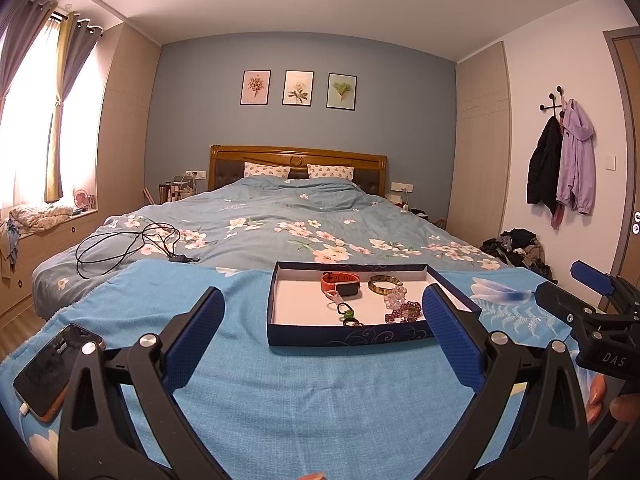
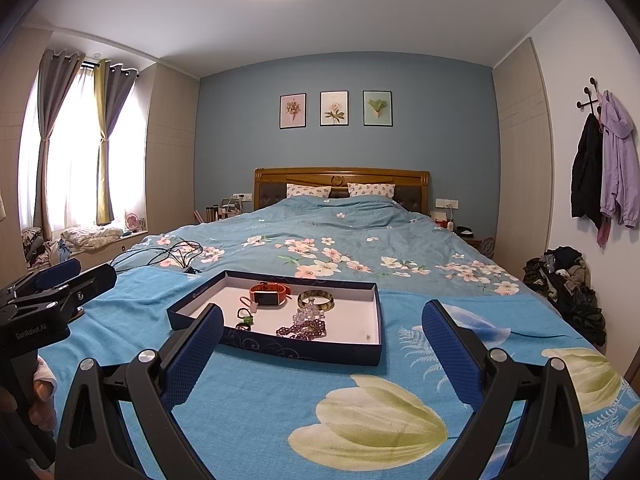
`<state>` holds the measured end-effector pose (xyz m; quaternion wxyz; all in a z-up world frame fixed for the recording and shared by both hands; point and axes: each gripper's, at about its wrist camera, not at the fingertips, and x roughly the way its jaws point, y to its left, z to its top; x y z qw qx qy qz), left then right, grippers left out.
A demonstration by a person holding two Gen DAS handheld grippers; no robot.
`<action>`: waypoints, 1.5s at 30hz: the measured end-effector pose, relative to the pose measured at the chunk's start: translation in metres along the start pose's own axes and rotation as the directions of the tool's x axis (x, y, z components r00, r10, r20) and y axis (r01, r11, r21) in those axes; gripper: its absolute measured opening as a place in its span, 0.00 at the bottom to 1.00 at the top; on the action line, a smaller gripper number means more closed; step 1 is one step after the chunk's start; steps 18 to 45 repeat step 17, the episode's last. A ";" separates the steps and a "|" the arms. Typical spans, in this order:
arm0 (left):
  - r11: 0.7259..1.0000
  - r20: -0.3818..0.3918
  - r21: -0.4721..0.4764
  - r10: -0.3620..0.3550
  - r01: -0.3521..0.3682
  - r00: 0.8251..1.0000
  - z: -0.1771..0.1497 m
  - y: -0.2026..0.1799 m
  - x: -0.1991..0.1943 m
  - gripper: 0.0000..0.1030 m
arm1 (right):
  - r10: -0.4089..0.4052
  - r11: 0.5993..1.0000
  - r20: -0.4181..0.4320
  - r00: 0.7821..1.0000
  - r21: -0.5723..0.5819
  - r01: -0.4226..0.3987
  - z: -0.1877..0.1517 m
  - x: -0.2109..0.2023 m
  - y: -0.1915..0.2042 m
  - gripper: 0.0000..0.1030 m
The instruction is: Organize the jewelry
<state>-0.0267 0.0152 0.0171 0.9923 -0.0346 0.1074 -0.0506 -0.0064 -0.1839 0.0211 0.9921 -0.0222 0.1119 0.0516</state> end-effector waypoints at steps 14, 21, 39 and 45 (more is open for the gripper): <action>0.999 -0.046 -0.014 -0.038 0.037 0.998 -0.005 0.002 0.008 0.94 | -0.012 1.000 -0.031 0.999 -0.014 0.012 -0.004 0.006 -0.004 0.93; 0.998 -0.093 -0.047 -0.042 0.038 0.995 -0.007 0.012 0.020 0.94 | -0.031 0.999 -0.096 0.995 -0.026 0.028 -0.006 0.017 -0.018 0.93; 0.998 -0.093 -0.047 -0.042 0.038 0.995 -0.007 0.012 0.020 0.94 | -0.031 0.999 -0.096 0.995 -0.026 0.028 -0.006 0.017 -0.018 0.93; 0.998 -0.093 -0.047 -0.042 0.038 0.995 -0.007 0.012 0.020 0.94 | -0.031 0.999 -0.096 0.995 -0.026 0.028 -0.006 0.017 -0.018 0.93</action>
